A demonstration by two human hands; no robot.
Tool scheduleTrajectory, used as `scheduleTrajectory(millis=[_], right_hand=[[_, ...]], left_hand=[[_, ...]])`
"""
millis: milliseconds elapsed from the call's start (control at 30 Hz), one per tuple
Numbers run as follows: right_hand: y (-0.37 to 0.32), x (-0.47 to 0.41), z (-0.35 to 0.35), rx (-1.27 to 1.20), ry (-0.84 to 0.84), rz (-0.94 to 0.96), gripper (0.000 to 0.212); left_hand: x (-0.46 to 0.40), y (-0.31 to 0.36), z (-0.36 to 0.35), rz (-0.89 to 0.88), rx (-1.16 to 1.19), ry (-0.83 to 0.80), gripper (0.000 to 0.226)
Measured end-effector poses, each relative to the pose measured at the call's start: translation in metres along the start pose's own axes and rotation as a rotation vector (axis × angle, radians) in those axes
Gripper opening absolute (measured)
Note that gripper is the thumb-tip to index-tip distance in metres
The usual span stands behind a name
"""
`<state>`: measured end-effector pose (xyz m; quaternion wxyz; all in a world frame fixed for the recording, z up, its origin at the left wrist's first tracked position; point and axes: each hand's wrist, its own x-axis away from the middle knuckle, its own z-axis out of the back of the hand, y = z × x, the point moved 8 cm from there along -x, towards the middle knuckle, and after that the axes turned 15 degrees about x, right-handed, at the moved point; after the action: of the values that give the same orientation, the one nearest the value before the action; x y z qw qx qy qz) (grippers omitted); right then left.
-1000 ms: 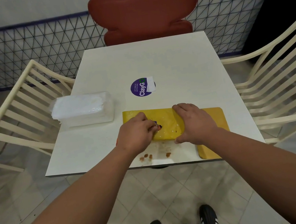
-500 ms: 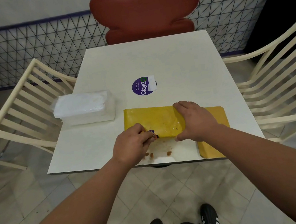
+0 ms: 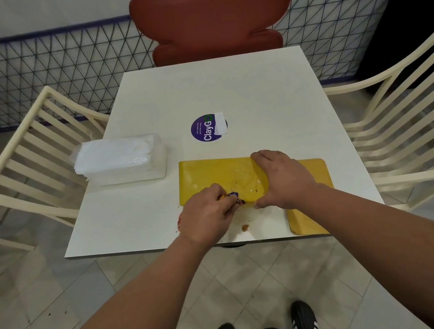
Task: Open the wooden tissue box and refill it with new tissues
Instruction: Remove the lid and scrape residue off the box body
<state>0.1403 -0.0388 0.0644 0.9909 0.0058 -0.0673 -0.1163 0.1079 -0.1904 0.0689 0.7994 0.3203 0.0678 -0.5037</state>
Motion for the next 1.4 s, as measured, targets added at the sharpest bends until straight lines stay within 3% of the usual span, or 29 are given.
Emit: scheduleTrajectory(millis=[133,300,567,733,900,1067,1267,1400], right_hand=[[0.0,-0.001,0.001,-0.004,0.004,-0.001,0.113],[0.002,-0.003,0.002,-0.003,-0.019,0.003,0.114],[0.0,-0.001,0.001,-0.001,-0.002,-0.003,0.113],[0.0,0.0,0.0,0.003,-0.01,0.0,0.114],[-0.001,0.002,0.0,0.001,-0.01,-0.003,0.115],[0.0,0.002,0.0,0.003,-0.008,-0.004,0.115],[-0.002,0.002,0.0,0.008,-0.008,0.004,0.113],[-0.001,0.003,0.0,0.008,-0.006,-0.001,0.114]], left_hand=[[-0.01,0.017,-0.02,-0.059,-0.021,-0.042,0.026],[0.004,-0.009,0.004,-0.059,-0.046,-0.011,0.024],[-0.017,0.007,-0.01,0.031,0.011,-0.03,0.031],[-0.012,-0.022,0.017,0.235,0.018,0.086,0.02],[-0.021,-0.003,0.003,0.08,-0.022,-0.048,0.034],[-0.04,-0.036,0.024,0.329,-0.022,0.081,0.018],[-0.028,-0.013,0.009,0.109,0.004,-0.146,0.02],[-0.049,-0.025,0.017,0.214,-0.012,-0.071,0.021]])
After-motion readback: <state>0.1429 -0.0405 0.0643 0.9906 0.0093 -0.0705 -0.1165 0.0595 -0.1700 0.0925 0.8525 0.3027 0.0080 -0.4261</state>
